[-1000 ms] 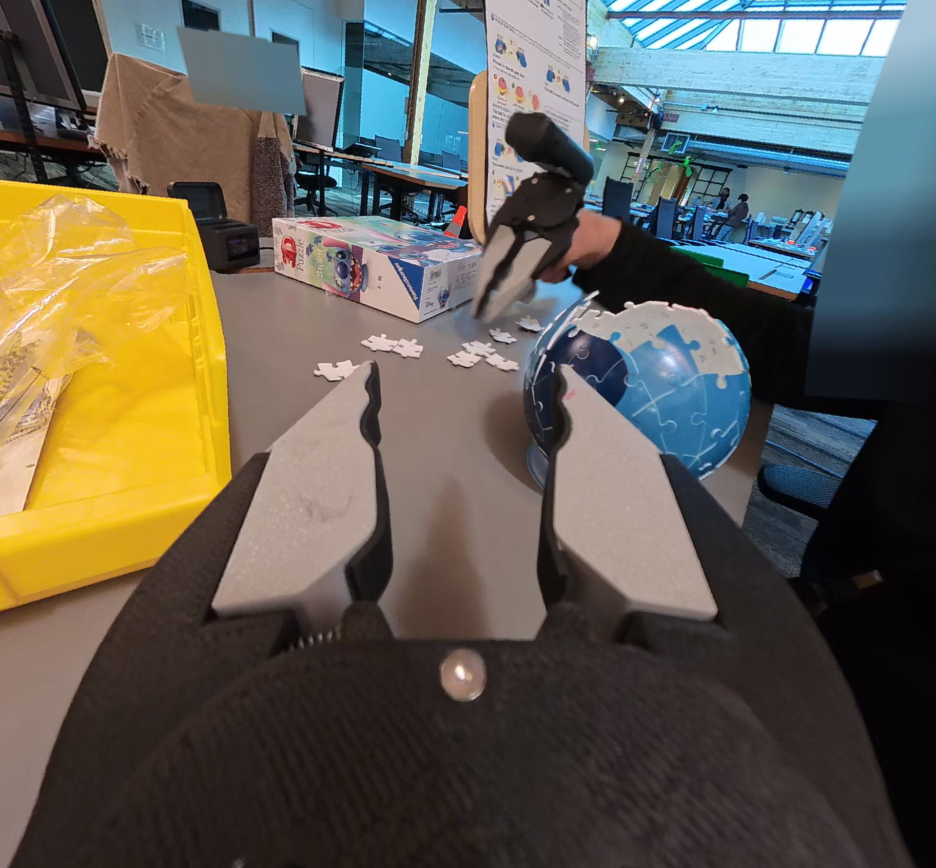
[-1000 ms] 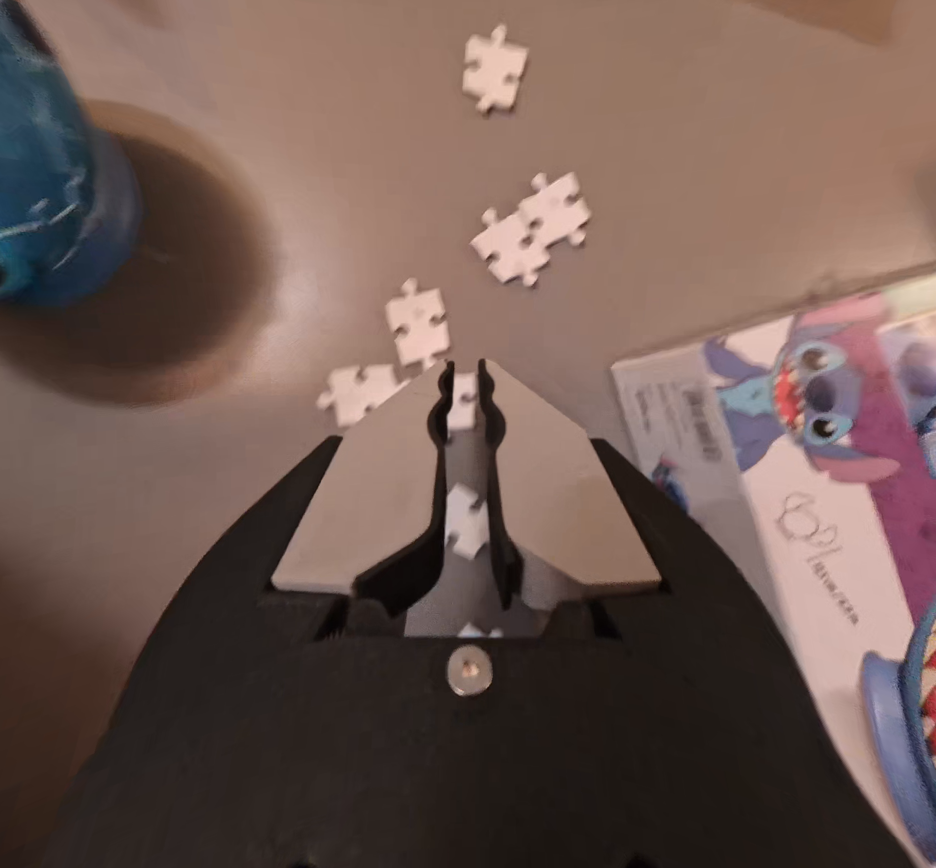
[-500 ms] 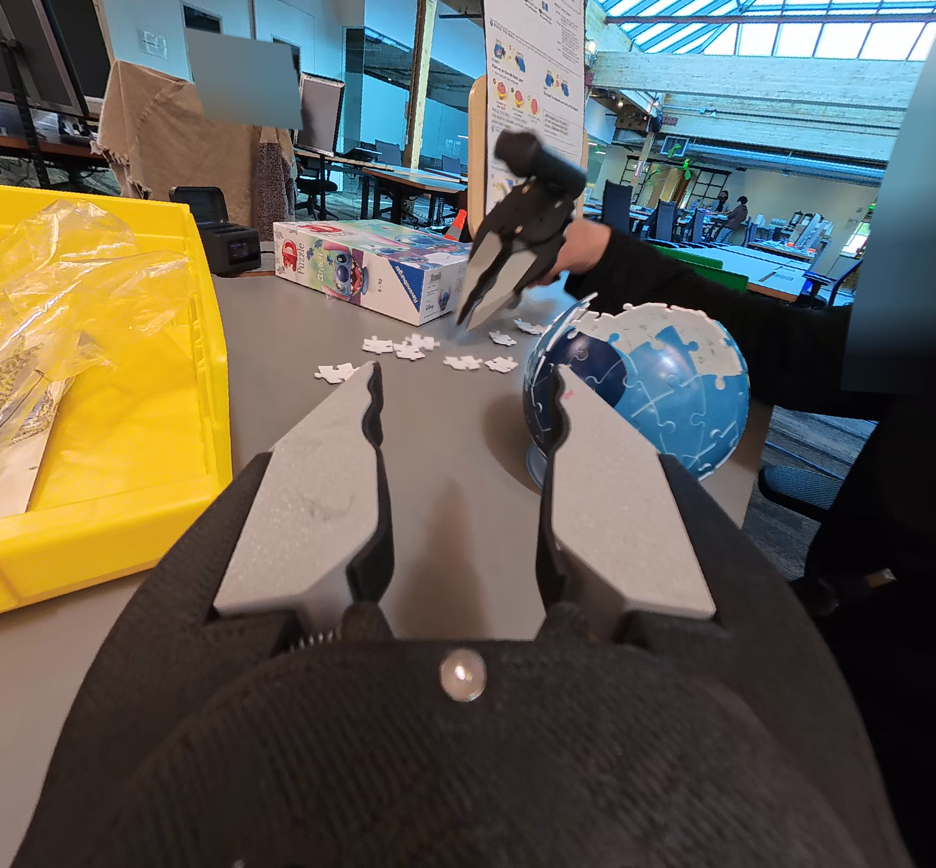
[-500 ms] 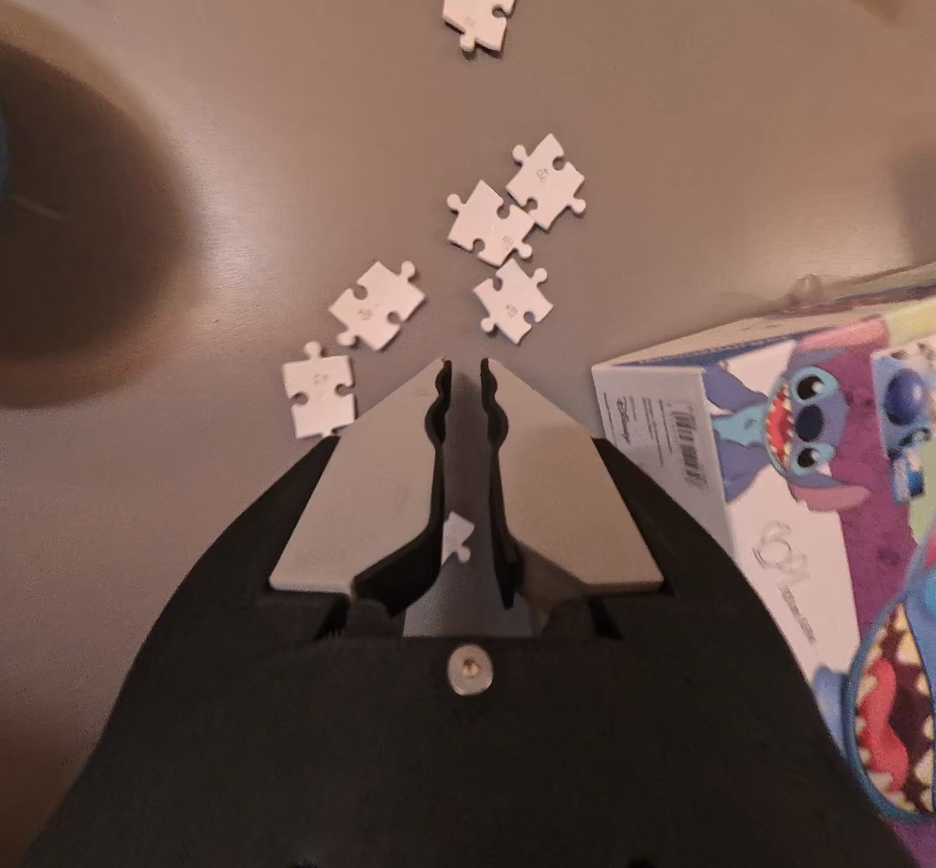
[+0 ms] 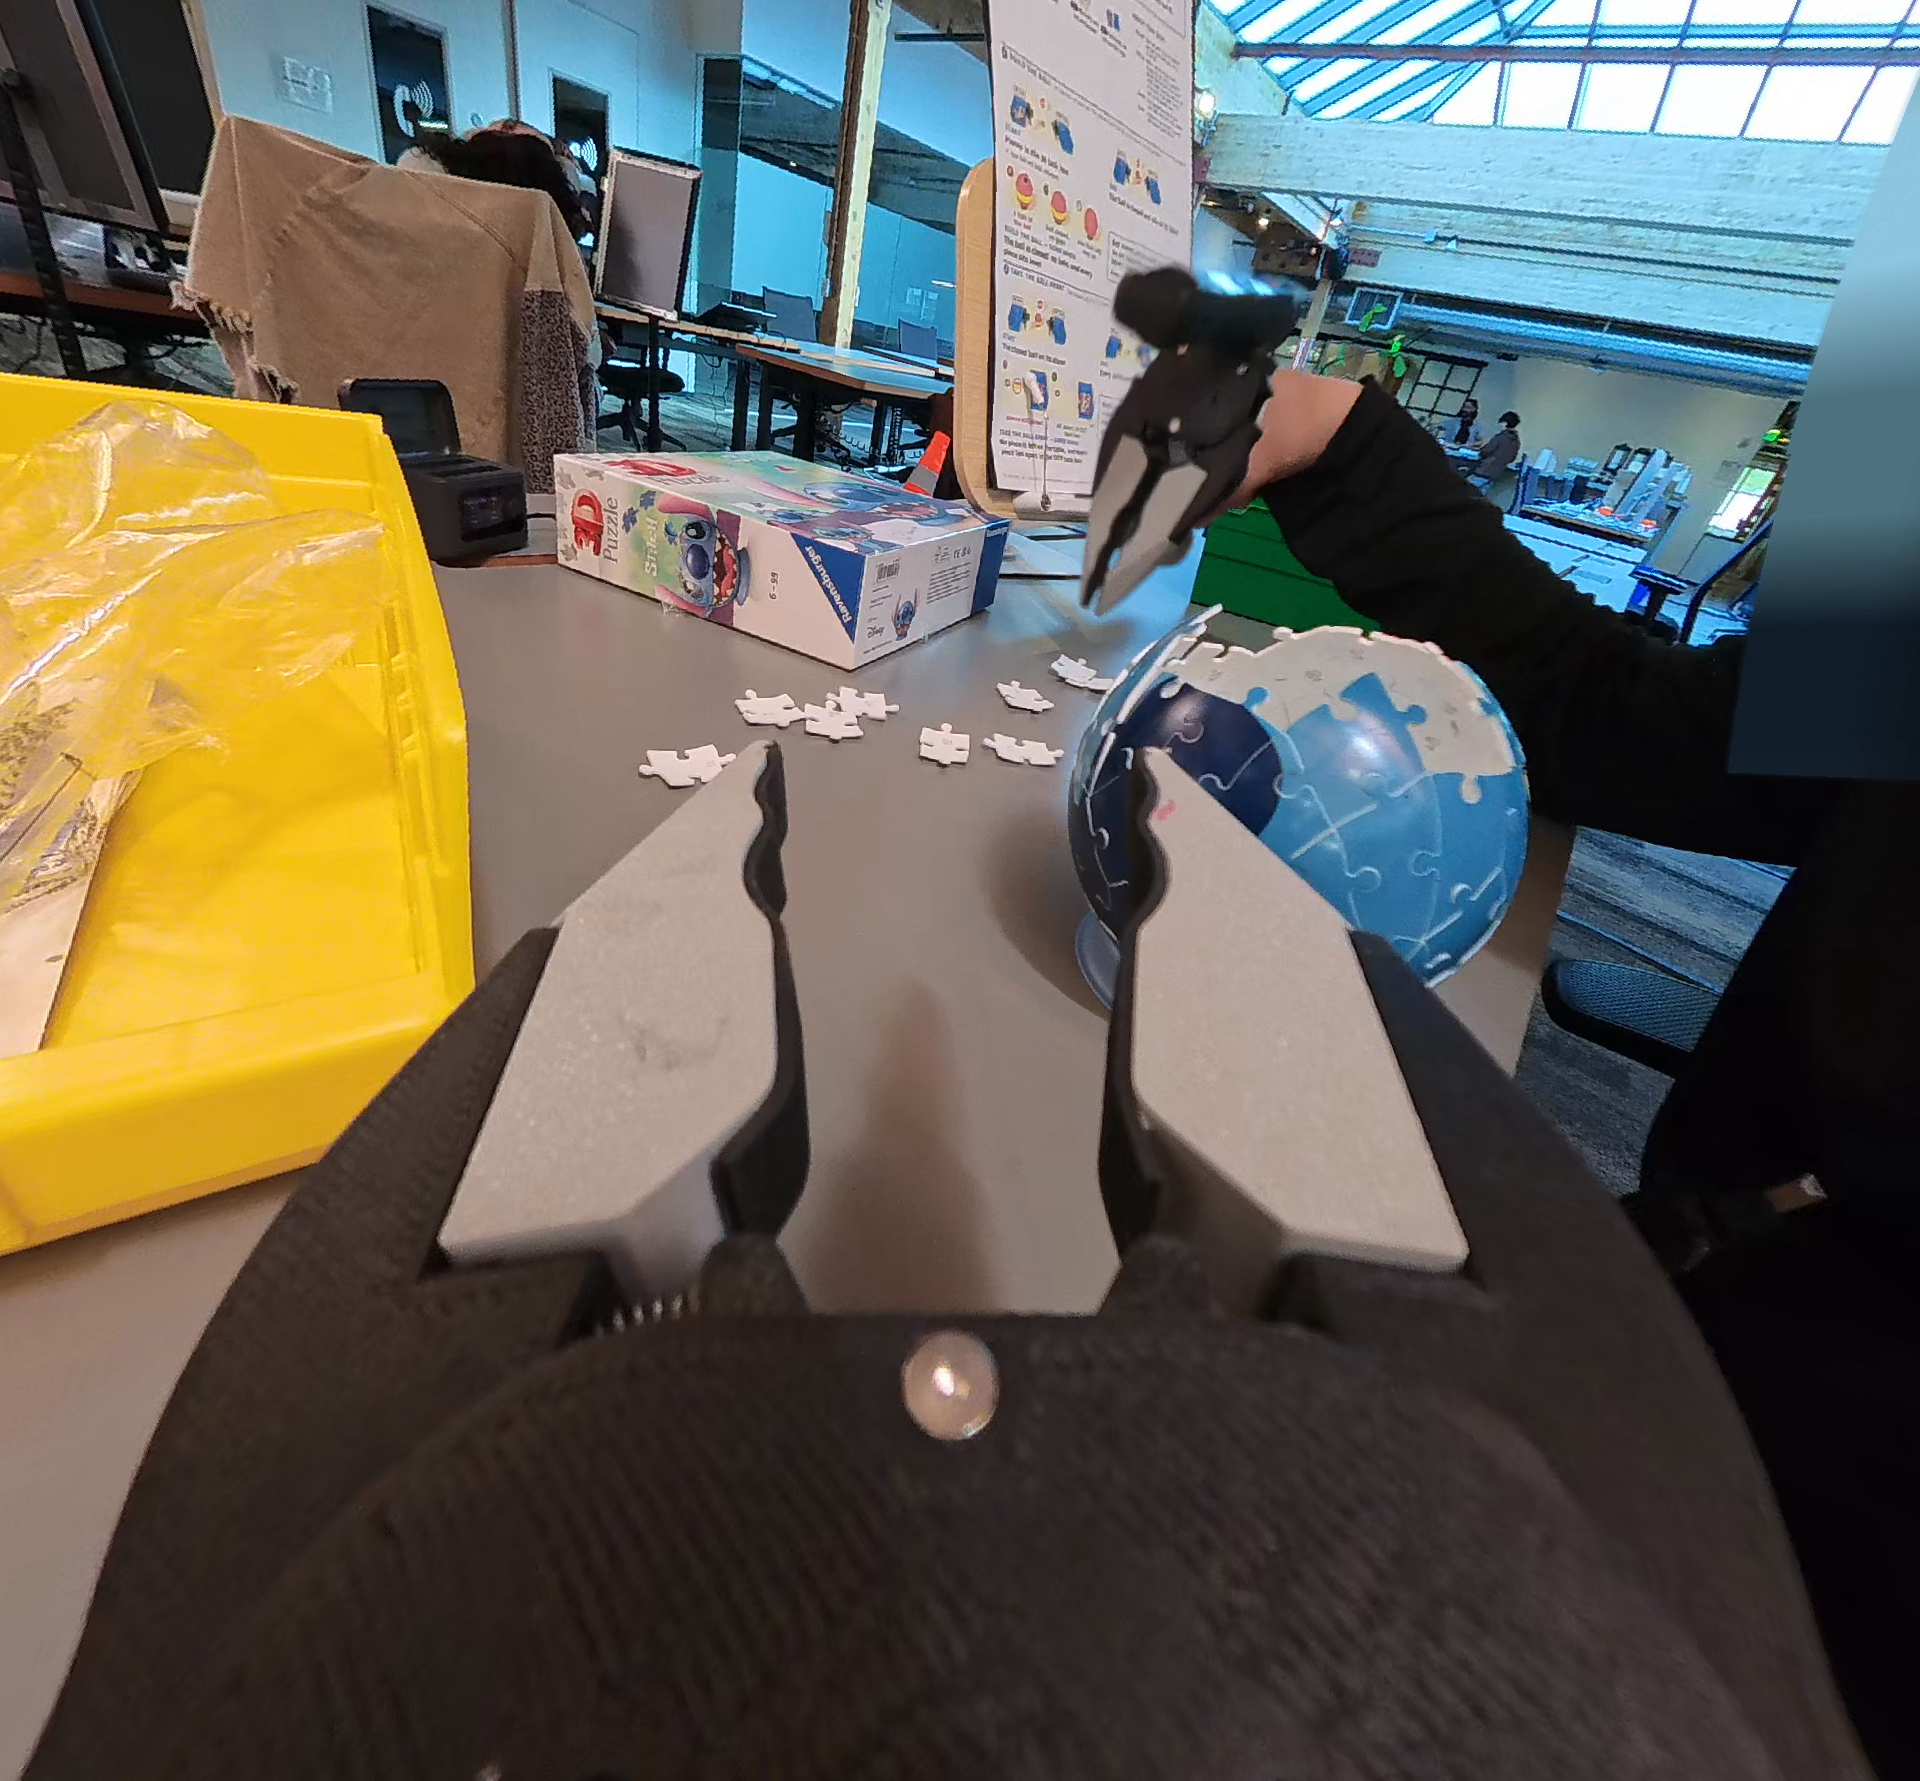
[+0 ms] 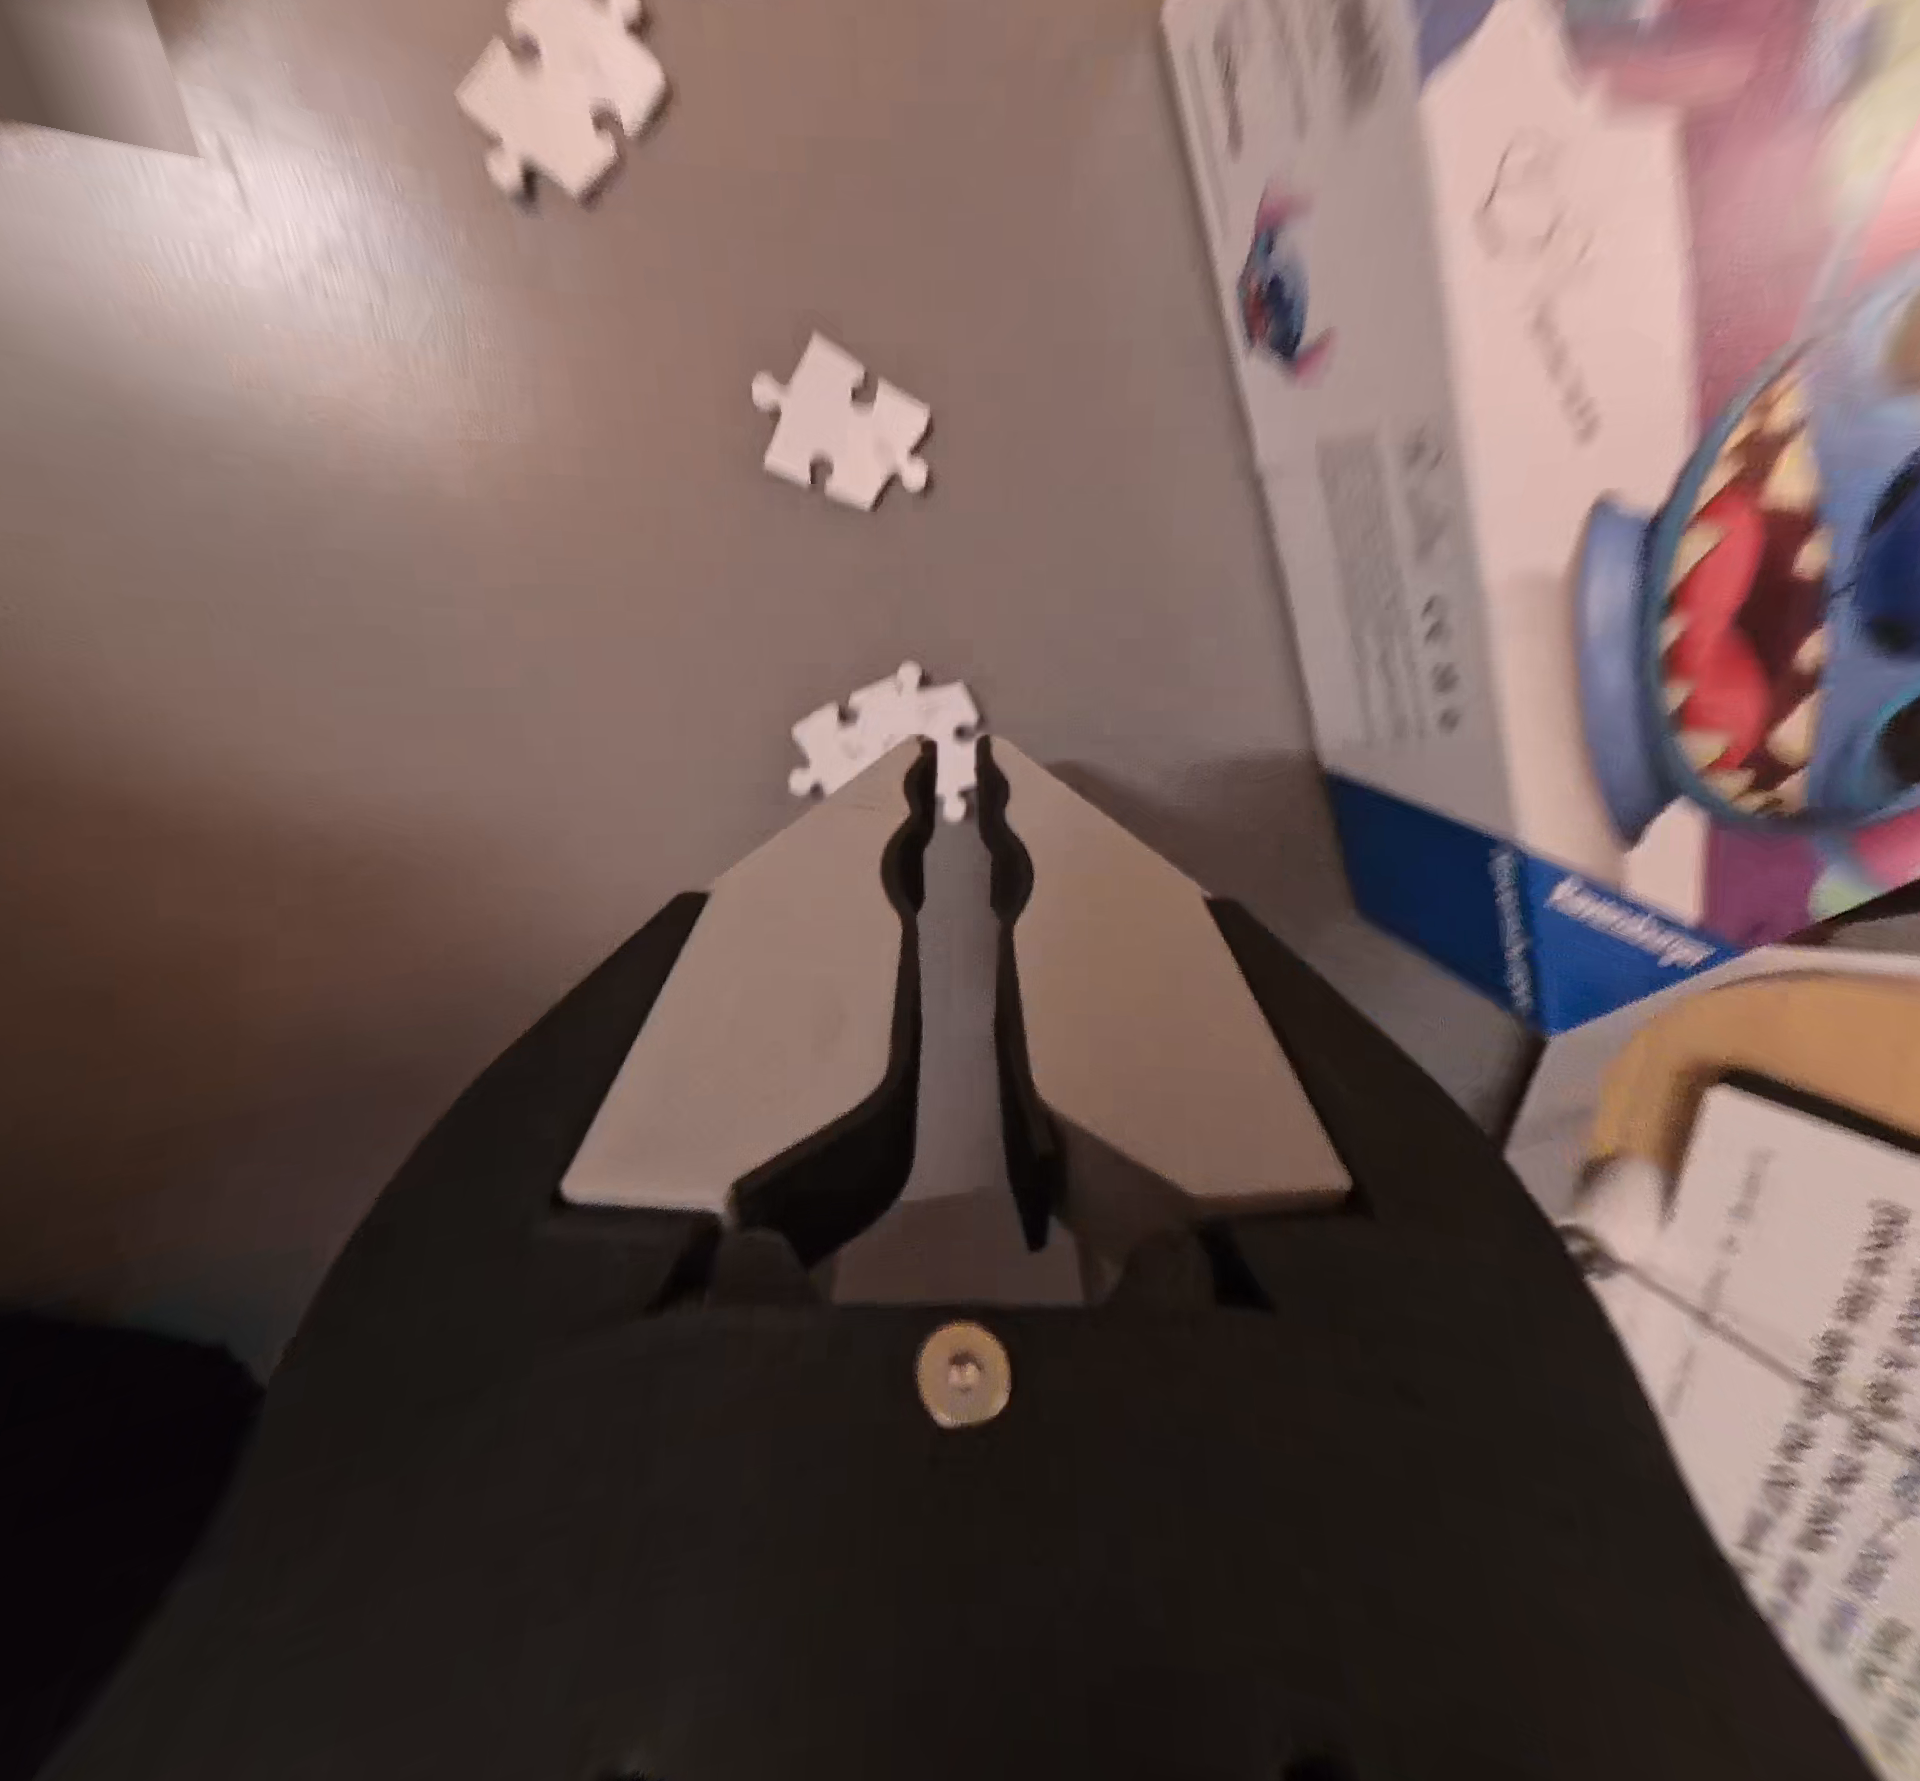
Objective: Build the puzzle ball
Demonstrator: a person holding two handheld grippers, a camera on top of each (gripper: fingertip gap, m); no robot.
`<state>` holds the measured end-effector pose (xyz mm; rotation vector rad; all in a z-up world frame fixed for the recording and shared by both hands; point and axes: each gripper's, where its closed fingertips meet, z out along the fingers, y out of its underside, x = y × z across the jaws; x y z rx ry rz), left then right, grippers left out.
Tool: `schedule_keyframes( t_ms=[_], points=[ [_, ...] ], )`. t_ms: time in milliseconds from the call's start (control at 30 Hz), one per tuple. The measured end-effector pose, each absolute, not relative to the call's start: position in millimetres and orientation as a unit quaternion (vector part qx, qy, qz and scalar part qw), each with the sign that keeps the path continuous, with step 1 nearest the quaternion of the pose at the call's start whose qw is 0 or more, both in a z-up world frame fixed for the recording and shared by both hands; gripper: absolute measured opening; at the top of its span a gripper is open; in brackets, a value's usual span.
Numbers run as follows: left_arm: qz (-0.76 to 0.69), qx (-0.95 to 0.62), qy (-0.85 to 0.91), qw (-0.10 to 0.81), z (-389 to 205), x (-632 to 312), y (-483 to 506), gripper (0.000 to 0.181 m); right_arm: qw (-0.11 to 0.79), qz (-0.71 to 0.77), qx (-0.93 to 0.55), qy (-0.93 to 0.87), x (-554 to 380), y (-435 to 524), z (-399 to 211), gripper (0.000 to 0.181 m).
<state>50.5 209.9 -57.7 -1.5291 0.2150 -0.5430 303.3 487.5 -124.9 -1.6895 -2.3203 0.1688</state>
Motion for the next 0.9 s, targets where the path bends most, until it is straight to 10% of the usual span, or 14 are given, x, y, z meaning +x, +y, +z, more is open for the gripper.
schedule_keyframes(
  t_ms=[600,900],
  points=[
    [-0.243,-0.681,0.096,0.684,-57,51,209,0.063,0.147,0.059,-0.615,-0.773,313,512,-128,0.014],
    [-0.246,-0.678,0.119,0.682,-57,58,206,0.079,0.226,0.307,-0.449,-0.808,278,402,-45,0.055]
  ],
)
